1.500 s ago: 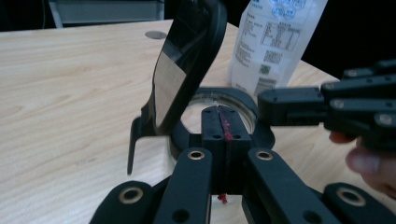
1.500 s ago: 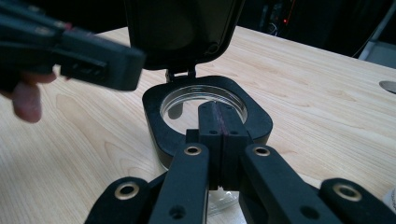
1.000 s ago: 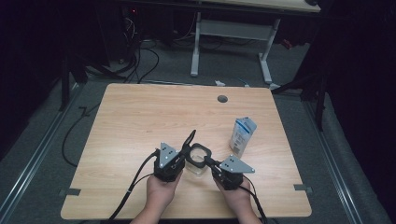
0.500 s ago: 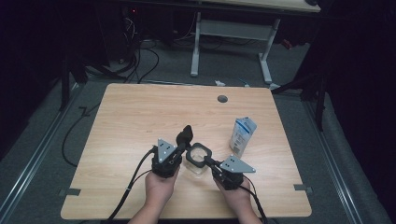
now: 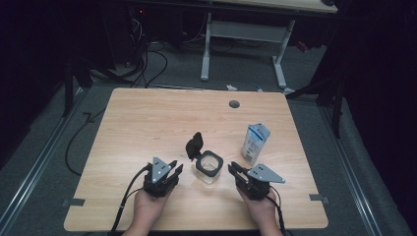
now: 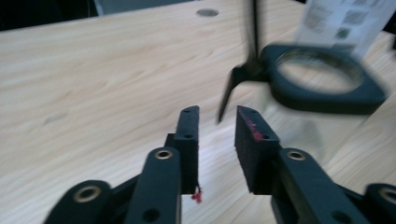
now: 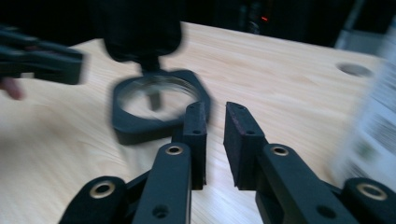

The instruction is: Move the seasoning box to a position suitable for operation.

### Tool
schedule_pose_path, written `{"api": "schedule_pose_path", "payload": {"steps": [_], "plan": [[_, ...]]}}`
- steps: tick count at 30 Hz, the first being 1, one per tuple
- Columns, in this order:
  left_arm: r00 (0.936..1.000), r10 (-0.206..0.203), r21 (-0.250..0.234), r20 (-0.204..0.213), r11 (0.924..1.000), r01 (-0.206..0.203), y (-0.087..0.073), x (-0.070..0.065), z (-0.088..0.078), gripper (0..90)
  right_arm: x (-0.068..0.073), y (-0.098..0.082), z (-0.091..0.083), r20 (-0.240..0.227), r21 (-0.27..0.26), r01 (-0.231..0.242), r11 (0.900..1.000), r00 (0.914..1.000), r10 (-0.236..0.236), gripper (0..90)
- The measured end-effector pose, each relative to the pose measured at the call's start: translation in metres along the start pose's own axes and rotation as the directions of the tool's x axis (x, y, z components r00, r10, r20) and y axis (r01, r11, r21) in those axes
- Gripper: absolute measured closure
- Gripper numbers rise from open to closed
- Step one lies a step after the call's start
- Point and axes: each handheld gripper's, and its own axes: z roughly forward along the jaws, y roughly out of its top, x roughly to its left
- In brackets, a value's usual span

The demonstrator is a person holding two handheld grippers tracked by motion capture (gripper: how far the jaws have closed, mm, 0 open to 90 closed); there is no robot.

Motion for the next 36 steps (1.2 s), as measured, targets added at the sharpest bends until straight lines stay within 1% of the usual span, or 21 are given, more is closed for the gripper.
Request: {"api": "schedule_pose_path", "payload": {"steps": [3,5,6,7,9,10,11,12,13,14,17,20,22,24,26,28,30,32,33,35,36], "plan": [[0.9999,-0.012,0.014,-0.002,0.9998,0.012,-0.012,0.016,-0.004,61.2,-0.013,-0.009,-0.009,0.06,0.017,-0.04,0.999,0.9974,0.039,74.5],[0.9999,-0.01,0.021,0.001,0.9997,0.01,-0.018,0.023,-0.006,56.2,-0.02,-0.016,-0.014,0.102,0.026,-0.058,0.998,0.9932,0.055,70.6],[1.0,-0.003,0.028,0.003,0.9996,0.003,-0.02,0.026,-0.007,53.3,-0.023,-0.02,-0.017,0.122,0.021,-0.078,0.997,0.9897,0.075,68.6],[1.0,0.008,0.027,0.003,0.9996,-0.008,-0.023,0.028,-0.008,50.6,-0.025,-0.024,-0.019,0.142,0.022,-0.083,0.996,0.9867,0.079,67.5],[0.9993,0.037,0.025,0.006,0.999,-0.037,-0.03,0.031,-0.01,49.4,-0.029,-0.031,-0.023,0.185,0.041,-0.085,0.996,0.9798,0.076,64.1],[0.9994,0.027,0.017,0.02,0.9995,-0.027,-0.033,0.031,-0.011,49.1,-0.031,-0.034,-0.025,0.207,0.049,-0.085,0.995,0.9756,0.073,62.7],[0.9987,0.023,0.018,0.045,0.9996,-0.024,-0.035,0.032,-0.011,46.2,-0.032,-0.036,-0.027,0.221,0.057,-0.09,0.994,0.9724,0.075,61.7],[0.9978,0.034,0.024,0.056,0.9991,-0.036,-0.035,0.031,-0.011,42.5,-0.034,-0.039,-0.029,0.237,0.065,-0.093,0.994,0.9687,0.075,60.9],[0.9972,0.046,0.027,0.058,0.9985,-0.048,-0.033,0.032,-0.013,41.6,-0.036,-0.041,-0.031,0.256,0.072,-0.099,0.992,0.9636,0.078,60.7],[0.9972,0.043,0.016,0.061,0.9989,-0.044,-0.032,0.034,-0.015,41.0,-0.038,-0.042,-0.034,0.273,0.079,-0.11,0.991,0.9582,0.085,60.5],[0.9954,-0.002,-0.001,0.096,1.0,0.002,-0.033,0.042,-0.02,41.0,-0.045,-0.042,-0.036,0.313,0.093,-0.123,0.988,0.9457,0.089,57.2],[0.9942,-0.002,0.013,0.107,0.9999,0.0,-0.037,0.044,-0.02,40.6,-0.054,-0.038,-0.033,0.311,0.088,-0.146,0.985,0.9438,0.112,53.4],[0.9943,-0.015,0.01,0.106,0.9999,0.014,-0.039,0.044,-0.019,40.6,-0.06,-0.034,-0.029,0.31,0.081,-0.157,0.984,0.9426,0.125,49.8],[0.9945,-0.01,0.013,0.105,0.9999,0.009,-0.038,0.043,-0.018,40.3,-0.064,-0.031,-0.023,0.29,0.076,-0.165,0.983,0.9474,0.136,48.8],[0.9943,-0.015,0.009,0.105,0.9999,0.015,-0.038,0.043,-0.017,38.8,-0.065,-0.028,-0.016,0.29,0.085,-0.158,0.984,0.9486,0.127,49.1],[0.9931,-0.016,0.005,0.116,0.9999,0.016,-0.038,0.044,-0.017,35.6,-0.066,-0.024,-0.01,0.294,0.094,-0.142,0.985,0.9496,0.109,49.8],[0.9928,-0.017,-0.001,0.119,0.9999,0.017,-0.039,0.044,-0.019,33.5,-0.068,-0.019,-0.005,0.289,0.086,-0.135,0.987,0.9517,0.105,50.8],[0.9924,-0.023,0.002,0.121,0.9997,0.023,-0.041,0.044,-0.02,32.9,-0.069,-0.014,-0.002,0.296,0.073,-0.131,0.989,0.9496,0.104,52.0],[0.9919,-0.029,0.007,0.124,0.9996,0.028,-0.042,0.045,-0.02,32.9,-0.071,-0.012,0.0,0.288,0.07,-0.141,0.988,0.9506,0.115,53.5],[0.9915,-0.039,0.009,0.125,0.9992,0.038,-0.044,0.045,-0.021,33.0,-0.073,-0.008,0.001,0.284,0.052,-0.138,0.989,0.9514,0.118,58.2],[0.9919,-0.037,0.01,0.122,0.9993,0.036,-0.045,0.046,-0.022,33.0,-0.073,-0.007,0.002,0.271,0.043,-0.141,0.989,0.9545,0.124,62.4]]}}
